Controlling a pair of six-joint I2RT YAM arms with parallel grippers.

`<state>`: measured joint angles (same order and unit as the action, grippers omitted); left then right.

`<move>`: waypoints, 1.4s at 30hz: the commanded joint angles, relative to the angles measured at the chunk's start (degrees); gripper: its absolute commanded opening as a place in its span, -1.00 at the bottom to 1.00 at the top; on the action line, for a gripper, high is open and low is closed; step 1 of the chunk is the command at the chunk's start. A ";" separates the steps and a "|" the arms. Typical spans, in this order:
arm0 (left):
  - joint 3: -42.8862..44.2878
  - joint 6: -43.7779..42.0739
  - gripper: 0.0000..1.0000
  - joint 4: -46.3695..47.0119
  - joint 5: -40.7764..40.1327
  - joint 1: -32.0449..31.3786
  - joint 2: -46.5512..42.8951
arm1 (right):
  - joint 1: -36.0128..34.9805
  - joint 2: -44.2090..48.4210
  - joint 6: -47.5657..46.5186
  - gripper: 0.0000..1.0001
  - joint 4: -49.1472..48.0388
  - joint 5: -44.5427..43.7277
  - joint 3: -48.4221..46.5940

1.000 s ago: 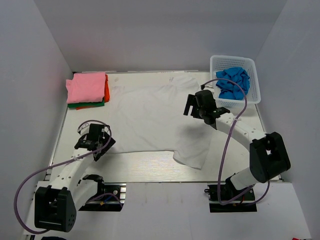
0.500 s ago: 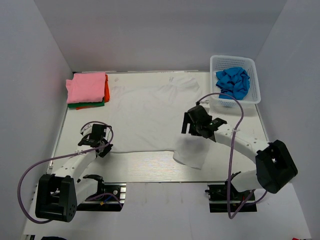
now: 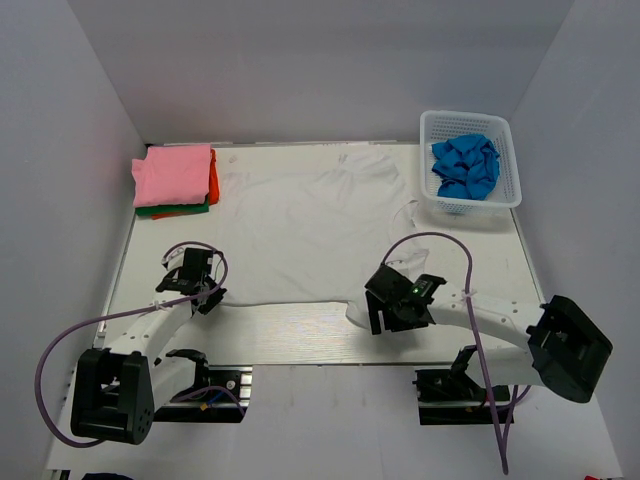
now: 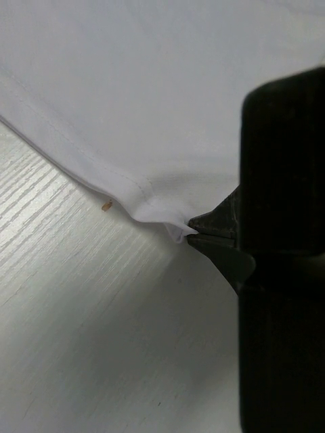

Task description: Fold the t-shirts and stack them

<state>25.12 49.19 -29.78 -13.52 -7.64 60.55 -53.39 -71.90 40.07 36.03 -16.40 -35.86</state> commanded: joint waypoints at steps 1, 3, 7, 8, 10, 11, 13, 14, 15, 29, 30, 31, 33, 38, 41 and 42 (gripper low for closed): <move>0.53 -0.50 -1.00 0.16 2.09 -0.01 0.27 | -0.84 1.50 0.80 0.71 -2.19 1.98 1.23; 1.06 -0.50 -1.00 0.16 2.09 -0.01 0.27 | -0.93 0.01 0.10 0.64 -3.77 4.18 1.93; 1.59 -0.50 -1.00 -0.98 2.09 -0.01 0.27 | -1.02 -2.72 0.26 0.32 -5.09 4.89 2.63; 1.59 -0.50 -1.00 -0.98 2.09 -0.01 0.27 | -0.84 -3.33 0.44 -0.11 -5.18 4.19 2.55; 1.59 -0.50 -1.00 -0.98 2.09 -0.01 -0.44 | -0.58 -3.69 0.71 -0.51 -4.74 3.22 1.41; 1.59 -0.50 -1.00 -0.46 2.09 -0.01 -1.05 | -0.49 -3.77 0.27 -0.87 -4.66 2.44 0.19; 2.20 -1.63 -1.00 0.07 2.09 -0.01 -1.05 | -0.49 -3.95 0.44 -1.00 -2.73 0.77 -3.06; 2.91 -1.64 -1.00 0.07 2.09 -0.01 -1.05 | -0.14 -3.86 0.27 -1.00 -2.63 0.59 -3.95; 3.43 -2.51 -1.00 0.60 2.61 -0.01 -1.05 | 0.03 -3.52 0.09 -1.00 -2.28 -0.72 -5.35; 20.13 -3.57 -1.00 1.48 -2.55 -0.01 10.36 | 12.59 -10.62 -3.42 -1.00 -5.44 -6.80 -25.91; 20.84 -3.57 -1.00 1.48 -3.09 -0.01 12.03 | 14.61 -11.15 -4.29 -1.00 -6.58 -6.71 -26.54; 22.50 -3.57 -1.00 1.48 -3.61 -0.01 12.91 | 15.41 -12.81 -4.83 -1.00 -6.94 -6.19 -27.33; 24.44 -3.57 -1.00 1.48 -5.20 -0.01 14.93 | 18.21 -14.58 -6.49 -1.00 -7.11 -6.19 -30.93; 29.37 -3.57 -1.00 3.05 -6.78 0.52 22.66 | 23.49 -21.70 -8.07 -1.00 -9.39 -0.76 -37.43; 33.75 -3.57 -1.00 4.28 -6.78 1.66 27.49 | 25.77 -28.70 -9.31 -1.00 -9.32 1.45 -43.74; 34.72 -3.57 -1.00 4.99 -6.78 1.66 28.90 | 26.22 -30.04 -10.10 -1.00 -9.40 1.90 -44.99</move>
<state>55.66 45.91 -27.70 -18.44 -6.94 86.76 -28.97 -97.58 32.56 28.71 -17.69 -75.11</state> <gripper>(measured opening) 0.023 0.019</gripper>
